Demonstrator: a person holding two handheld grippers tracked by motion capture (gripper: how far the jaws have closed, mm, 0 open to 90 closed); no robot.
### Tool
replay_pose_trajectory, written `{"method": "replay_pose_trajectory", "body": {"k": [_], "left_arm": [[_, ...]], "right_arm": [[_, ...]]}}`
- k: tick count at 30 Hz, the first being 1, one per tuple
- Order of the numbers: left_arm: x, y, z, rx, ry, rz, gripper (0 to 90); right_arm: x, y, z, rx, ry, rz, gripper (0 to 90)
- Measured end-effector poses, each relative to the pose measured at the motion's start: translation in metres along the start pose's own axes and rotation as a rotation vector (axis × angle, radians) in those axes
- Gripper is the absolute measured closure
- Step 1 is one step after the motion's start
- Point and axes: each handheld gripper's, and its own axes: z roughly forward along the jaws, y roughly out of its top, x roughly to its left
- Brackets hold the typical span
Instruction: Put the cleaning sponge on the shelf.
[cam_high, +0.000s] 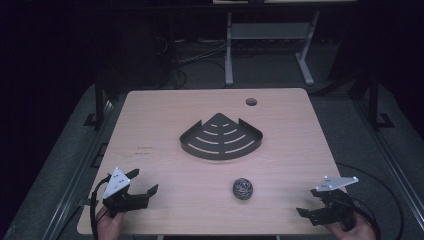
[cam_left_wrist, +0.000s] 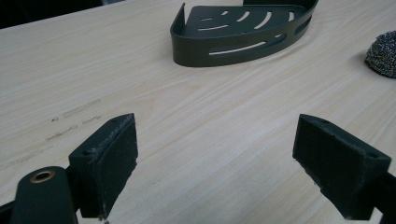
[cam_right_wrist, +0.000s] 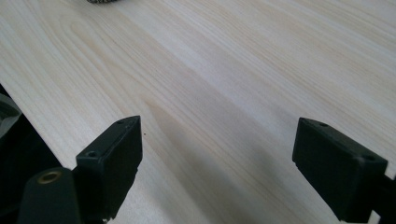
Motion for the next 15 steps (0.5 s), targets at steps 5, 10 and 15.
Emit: {"method": "replay_pose_trajectory", "body": {"k": [5,10,15], "left_arm": [[0.0,0.0,-0.001,-0.001,0.004,-0.005,13.3],[0.0,0.0,-0.001,-0.004,0.004,-0.005,13.3],[-0.001,0.0,-0.002,-0.005,0.002,-0.004,13.2]], "right_arm": [[0.002,0.005,0.003,0.008,0.014,-0.018,15.4],[0.005,0.008,0.005,0.021,0.018,-0.029,15.4],[0.01,0.015,0.005,0.022,0.021,-0.049,15.4]]}}
